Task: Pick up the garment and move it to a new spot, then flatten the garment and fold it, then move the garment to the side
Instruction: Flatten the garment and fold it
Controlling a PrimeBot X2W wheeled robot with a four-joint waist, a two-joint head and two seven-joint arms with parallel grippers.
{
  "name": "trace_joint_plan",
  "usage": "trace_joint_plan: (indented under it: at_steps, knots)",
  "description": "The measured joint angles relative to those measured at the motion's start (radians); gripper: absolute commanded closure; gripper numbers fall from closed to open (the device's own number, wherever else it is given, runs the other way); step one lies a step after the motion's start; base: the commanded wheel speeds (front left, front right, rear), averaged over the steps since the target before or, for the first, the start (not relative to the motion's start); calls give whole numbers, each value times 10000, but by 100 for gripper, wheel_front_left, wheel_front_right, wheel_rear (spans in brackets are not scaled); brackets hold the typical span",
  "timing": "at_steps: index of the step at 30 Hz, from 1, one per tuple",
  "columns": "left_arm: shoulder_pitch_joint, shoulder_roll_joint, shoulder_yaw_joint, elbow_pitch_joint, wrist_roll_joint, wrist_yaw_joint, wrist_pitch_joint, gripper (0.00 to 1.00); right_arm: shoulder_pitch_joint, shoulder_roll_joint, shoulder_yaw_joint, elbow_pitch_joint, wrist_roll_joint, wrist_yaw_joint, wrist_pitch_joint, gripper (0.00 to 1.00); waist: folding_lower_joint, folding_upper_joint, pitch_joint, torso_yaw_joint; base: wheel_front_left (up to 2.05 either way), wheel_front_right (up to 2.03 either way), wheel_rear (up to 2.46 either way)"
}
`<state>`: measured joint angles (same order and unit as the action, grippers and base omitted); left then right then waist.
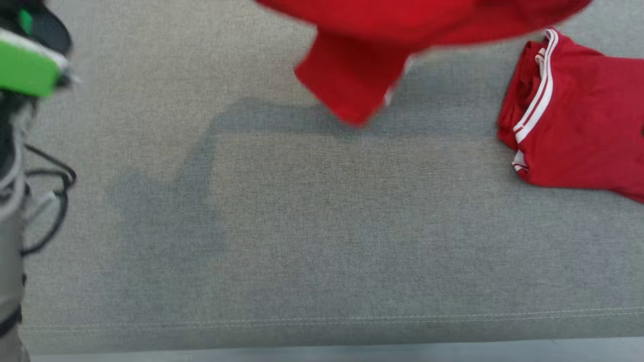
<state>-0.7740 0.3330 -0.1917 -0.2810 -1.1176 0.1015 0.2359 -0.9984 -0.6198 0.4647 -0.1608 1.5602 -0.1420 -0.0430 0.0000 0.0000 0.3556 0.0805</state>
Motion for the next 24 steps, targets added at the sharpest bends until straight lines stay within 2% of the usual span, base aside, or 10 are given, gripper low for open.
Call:
trace_joint_plan:
  at_steps: [3,7,10,16,20,24]
  knots:
    - [-1519,-144,240,-15,702,-17,-619,100,-1408,738,-203,67,-366,31,-499,100,0,0,438,144,0,0,0]
    - [-1521,-171,-351,81,999,-500,-786,100,-1534,869,612,61,-568,90,-313,100,0,-1,1039,281,0,0,0]
    - [-590,-410,-688,136,949,-780,-959,100,-651,838,1118,44,-571,90,-161,100,0,0,1484,360,0,0,0]
    - [1917,-307,-1001,773,1338,-1218,-1676,100,1656,602,1498,31,-456,96,-389,100,1,0,2318,491,0,0,0]
    - [3245,-500,-1035,1538,1421,-1501,-2428,100,2973,554,1628,309,-458,500,-892,100,1,0,2589,613,0,0,0]
    - [3874,-594,-982,1837,1423,-1726,-2999,100,3778,566,1781,297,-384,984,-1162,100,1,0,2409,674,0,0,0]
